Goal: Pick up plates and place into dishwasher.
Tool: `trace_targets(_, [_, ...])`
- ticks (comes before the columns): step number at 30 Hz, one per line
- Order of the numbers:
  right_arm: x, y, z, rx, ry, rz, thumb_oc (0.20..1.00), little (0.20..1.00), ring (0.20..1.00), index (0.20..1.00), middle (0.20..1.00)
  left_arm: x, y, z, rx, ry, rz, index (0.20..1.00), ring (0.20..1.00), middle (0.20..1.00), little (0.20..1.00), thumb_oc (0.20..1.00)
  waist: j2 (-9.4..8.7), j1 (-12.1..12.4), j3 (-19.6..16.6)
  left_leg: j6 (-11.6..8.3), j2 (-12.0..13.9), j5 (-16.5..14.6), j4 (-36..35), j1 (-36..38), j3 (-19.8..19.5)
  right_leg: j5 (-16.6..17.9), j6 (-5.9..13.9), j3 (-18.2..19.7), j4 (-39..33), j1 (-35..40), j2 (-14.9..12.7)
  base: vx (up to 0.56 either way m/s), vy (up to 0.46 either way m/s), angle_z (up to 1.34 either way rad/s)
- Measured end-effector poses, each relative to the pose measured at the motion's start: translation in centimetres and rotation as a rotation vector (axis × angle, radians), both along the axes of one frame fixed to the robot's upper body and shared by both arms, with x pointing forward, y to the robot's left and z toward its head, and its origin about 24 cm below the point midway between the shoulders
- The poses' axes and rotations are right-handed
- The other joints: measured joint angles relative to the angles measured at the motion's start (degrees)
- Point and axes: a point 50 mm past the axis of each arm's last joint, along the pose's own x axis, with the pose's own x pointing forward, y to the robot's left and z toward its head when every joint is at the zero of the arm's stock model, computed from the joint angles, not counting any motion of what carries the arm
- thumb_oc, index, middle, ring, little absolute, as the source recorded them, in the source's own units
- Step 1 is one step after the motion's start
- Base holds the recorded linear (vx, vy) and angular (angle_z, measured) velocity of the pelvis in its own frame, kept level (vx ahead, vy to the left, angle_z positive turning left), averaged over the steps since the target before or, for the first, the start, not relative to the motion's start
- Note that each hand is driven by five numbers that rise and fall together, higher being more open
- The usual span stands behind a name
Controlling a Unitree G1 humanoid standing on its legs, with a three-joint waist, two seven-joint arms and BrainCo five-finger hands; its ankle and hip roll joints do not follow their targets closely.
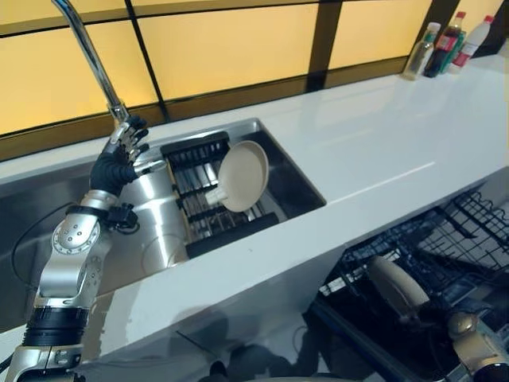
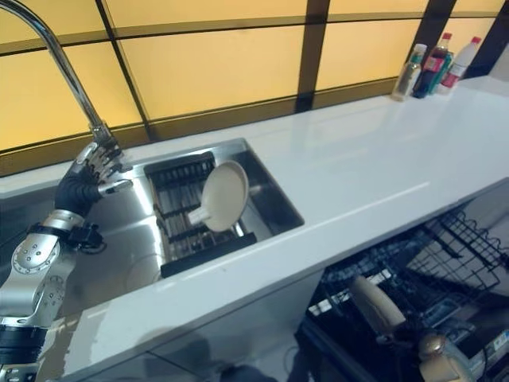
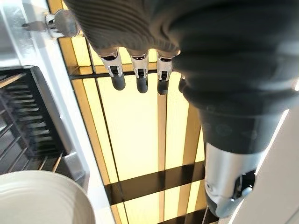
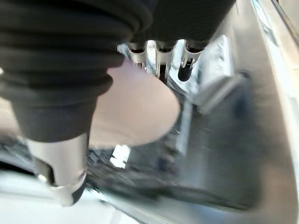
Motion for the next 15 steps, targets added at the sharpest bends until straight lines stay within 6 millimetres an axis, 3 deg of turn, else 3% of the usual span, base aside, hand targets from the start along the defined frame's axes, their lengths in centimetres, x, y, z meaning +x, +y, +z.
trace_targets(4, [2.3,0.9,6.2,-0.08,-0.415,0.039,1.0,1.0,1.0,1.0,1.0,-1.7,0.6,-2.6,-0.049,0.035,0.034,1.0,1.0,1.0,1.0,1.0,1.31,-0.55,0.44,0.21,-0.22,-0.13,-0.9,1.0,1.36,0.82,0.28,1.43,-1.23,0.11,-0.12,0.07,0.148,-0.2])
trace_targets(6, [2.7,1.0,7.8,-0.105,-0.53,0.054,1.0,1.0,1.0,1.0,1.0,-2.2,0.3,-3.7,-0.085,0.041,0.035,1.0,1.0,1.0,1.0,1.0,2.01,-0.59,0.21,0.32,-0.53,-0.22,-1.18,1.07,1.52,0.99,0.42,1.52,-1.7,0.16,-0.37,0.08,0.111,-0.07])
trace_targets(9, [2.8,1.4,8.6,-0.111,-0.592,0.081,1.0,1.0,1.0,1.0,1.0,-2.7,0.1,-4.6,-0.1,0.051,0.036,1.0,1.0,1.0,1.0,1.0,2.87,-0.58,0.02,0.35,-0.87,-0.14,-1.72,1.26,1.58,1.12,0.64,1.56,-2.15,0.41,-0.56,0.09,0.079,-0.01])
trace_targets(15, [2.9,1.7,8.9,-0.107,-0.622,0.114,1.0,1.0,1.0,1.0,1.0,-3.3,1.1,-4.5,-0.105,0.034,0.07,1.0,1.0,1.0,1.0,1.0,3.98,-0.49,-0.43,0.33,-1.08,-0.16,-2.7,2.58,1.66,1.16,0.71,1.51,-3.14,1.71,-0.6,0.09,0.026,-0.01])
